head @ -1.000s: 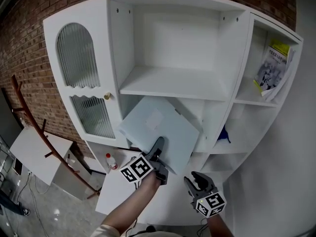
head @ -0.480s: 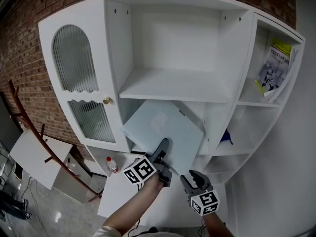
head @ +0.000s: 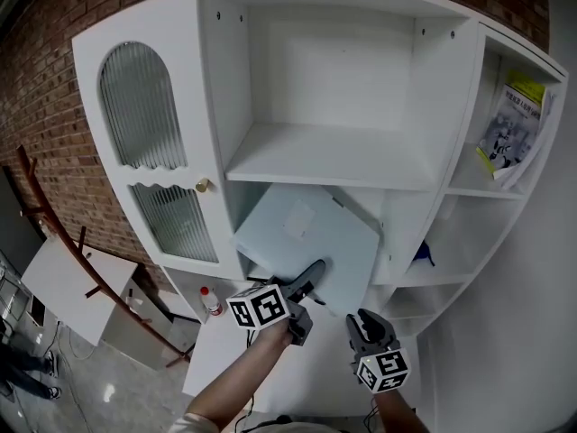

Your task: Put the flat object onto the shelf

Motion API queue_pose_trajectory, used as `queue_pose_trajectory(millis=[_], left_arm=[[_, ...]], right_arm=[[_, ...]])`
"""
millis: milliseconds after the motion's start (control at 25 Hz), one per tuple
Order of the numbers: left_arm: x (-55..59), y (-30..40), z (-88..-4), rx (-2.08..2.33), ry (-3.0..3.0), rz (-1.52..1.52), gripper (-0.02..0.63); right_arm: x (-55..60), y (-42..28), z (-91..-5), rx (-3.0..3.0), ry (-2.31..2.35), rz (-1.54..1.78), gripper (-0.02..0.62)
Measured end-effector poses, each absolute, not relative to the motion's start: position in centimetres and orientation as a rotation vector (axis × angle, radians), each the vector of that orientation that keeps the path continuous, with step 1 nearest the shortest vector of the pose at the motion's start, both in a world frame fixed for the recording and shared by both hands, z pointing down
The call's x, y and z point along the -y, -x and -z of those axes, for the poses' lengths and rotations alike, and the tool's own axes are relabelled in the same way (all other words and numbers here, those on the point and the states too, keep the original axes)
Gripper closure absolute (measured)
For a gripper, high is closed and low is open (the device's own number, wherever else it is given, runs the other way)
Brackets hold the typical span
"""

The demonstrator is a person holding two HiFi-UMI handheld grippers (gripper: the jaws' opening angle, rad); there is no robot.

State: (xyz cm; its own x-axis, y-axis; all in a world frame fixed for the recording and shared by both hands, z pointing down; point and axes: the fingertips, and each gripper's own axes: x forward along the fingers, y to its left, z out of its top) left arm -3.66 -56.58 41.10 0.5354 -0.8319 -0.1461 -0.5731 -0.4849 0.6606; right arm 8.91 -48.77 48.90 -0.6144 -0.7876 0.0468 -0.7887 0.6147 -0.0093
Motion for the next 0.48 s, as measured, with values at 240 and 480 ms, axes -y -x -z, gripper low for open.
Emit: queue_pose_trajectory(millis=[240,480], left_arm=[[56.5,2.8,-41.9,1.020,-2.272,0.518,0.230],[57.2,1.7,-43.9,0.901,-2.195,0.472,0.224]], right_arm=[[50.1,-10.4,-48.0,2.795,-1.485,-0.087,0.503],[51.9,-12.2,-46.9,2.770,-1.578,-0.098,0.522]])
